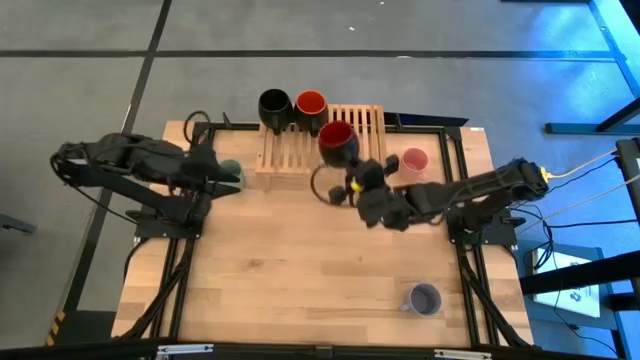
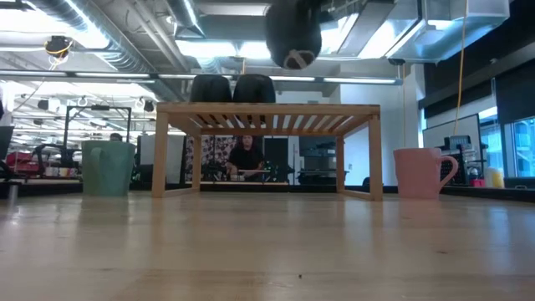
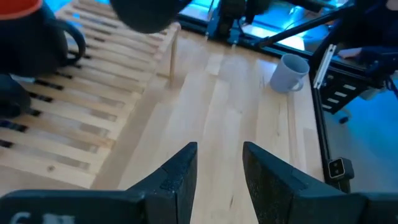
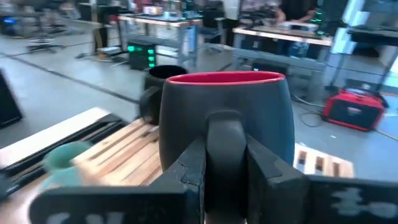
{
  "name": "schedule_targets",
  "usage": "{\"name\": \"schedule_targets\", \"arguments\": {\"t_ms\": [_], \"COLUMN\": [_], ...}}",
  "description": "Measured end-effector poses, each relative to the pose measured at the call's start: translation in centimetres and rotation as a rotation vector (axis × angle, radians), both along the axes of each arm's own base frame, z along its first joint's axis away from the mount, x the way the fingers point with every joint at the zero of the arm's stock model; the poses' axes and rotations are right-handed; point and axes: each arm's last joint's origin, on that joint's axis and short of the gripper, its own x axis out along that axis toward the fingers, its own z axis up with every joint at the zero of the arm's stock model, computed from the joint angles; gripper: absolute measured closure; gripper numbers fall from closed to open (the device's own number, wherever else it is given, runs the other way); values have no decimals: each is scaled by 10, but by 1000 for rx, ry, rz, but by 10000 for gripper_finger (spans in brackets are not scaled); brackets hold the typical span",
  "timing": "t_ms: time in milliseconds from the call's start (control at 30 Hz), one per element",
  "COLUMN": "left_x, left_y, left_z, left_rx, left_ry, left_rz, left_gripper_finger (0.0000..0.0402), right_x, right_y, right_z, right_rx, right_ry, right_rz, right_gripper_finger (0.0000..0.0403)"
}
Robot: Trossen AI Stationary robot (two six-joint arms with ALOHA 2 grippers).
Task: Place coffee mugs
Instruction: Put the red mug on the shelf
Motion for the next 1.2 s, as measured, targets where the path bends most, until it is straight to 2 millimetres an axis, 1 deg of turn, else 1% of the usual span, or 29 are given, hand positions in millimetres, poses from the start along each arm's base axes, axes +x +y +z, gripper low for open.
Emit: {"name": "schedule_targets", "arguments": {"t_ms": [133, 333, 433, 533, 633, 700, 767, 833, 900, 1033, 1200], "left_x": [-10, -22, -24, -24, -24, -24, -24, -24, -24, -23, -23], "left_y": [2, 4, 5, 5, 6, 6, 6, 6, 5, 5, 6], "left_z": [3, 6, 6, 7, 7, 6, 6, 6, 6, 6, 6], "left_rx": [24, 24, 22, 29, 37, 50, 62, 65, 66, 66, 71], "left_ry": [-29, -65, -72, -73, -74, -72, -71, -70, -69, -68, -69], "left_rz": [-17, -19, -19, -12, -1, -7, -13, -14, -14, -14, -5], "left_gripper_finger": [278, 278, 278, 278, 278, 278, 278, 278, 278, 278, 278], "right_x": [3, 4, 4, 3, 1, 1, 1, -1, -3, -4, -2], "right_y": [-29, -66, -85, -102, -112, -116, -119, -122, -124, -133, -143], "right_z": [1, 0, -8, -23, -41, -52, -60, -66, -71, -72, -77], "right_rx": [27, 47, 68, 78, 75, 66, 58, 40, 20, 8, -1], "right_ry": [-28, -27, -43, -58, -98, -102, -123, -137, -134, -127, -114], "right_rz": [-69, -142, -171, -201, -225, -202, -154, -153, -148, -137, -122], "right_gripper_finger": [357, 357, 357, 357, 357, 357, 357, 357, 357, 357, 357]}}
